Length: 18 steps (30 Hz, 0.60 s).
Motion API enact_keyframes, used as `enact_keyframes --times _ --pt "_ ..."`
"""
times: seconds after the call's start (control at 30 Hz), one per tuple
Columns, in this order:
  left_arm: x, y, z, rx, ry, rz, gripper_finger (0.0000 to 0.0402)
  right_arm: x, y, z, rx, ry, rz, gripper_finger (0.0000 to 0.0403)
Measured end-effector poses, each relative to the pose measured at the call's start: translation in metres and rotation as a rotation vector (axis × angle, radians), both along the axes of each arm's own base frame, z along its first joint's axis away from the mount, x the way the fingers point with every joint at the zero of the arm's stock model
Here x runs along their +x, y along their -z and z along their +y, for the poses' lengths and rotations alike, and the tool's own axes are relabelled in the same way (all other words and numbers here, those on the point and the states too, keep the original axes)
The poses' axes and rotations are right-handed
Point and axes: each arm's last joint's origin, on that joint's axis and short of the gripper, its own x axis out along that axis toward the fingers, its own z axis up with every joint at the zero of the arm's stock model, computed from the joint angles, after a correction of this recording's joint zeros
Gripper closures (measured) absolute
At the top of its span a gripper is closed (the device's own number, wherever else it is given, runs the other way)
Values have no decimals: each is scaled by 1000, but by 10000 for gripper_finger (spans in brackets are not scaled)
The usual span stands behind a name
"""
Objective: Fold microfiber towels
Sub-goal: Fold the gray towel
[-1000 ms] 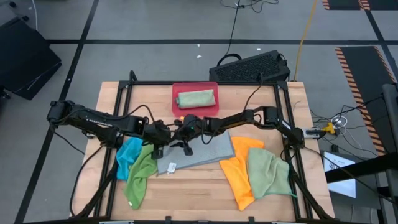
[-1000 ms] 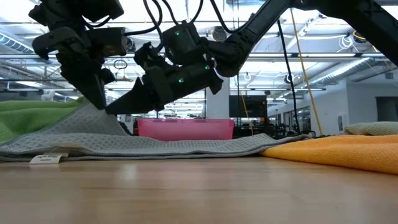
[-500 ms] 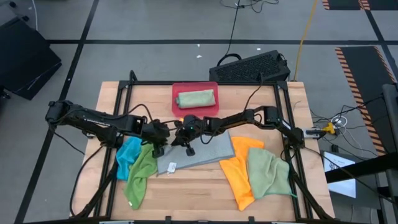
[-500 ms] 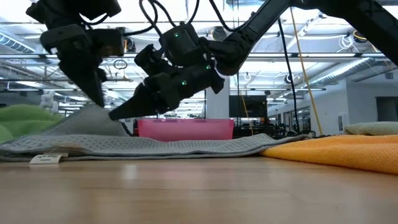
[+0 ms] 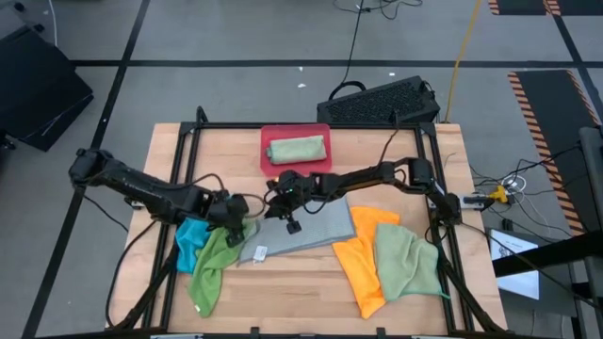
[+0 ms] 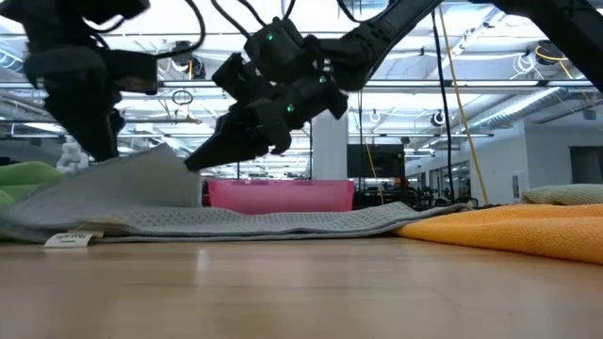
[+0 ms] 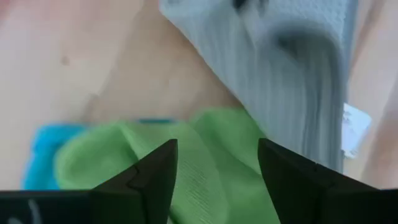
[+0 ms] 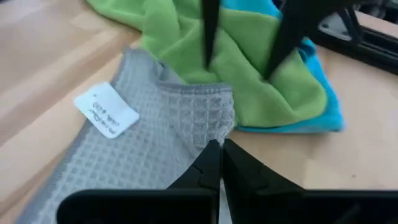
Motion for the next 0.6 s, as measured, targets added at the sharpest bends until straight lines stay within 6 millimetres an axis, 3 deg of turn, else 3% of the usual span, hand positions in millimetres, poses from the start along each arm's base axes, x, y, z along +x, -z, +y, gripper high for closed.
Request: enact_keyframes --times 0.33,0.6 --pt "0 7 -35 -29 -19 -244 176 -10 -20 -7 -98 21 29 401" --pt "-9 33 -42 -177 -140 -384 147 -10 -20 -7 -97 25 31 401"
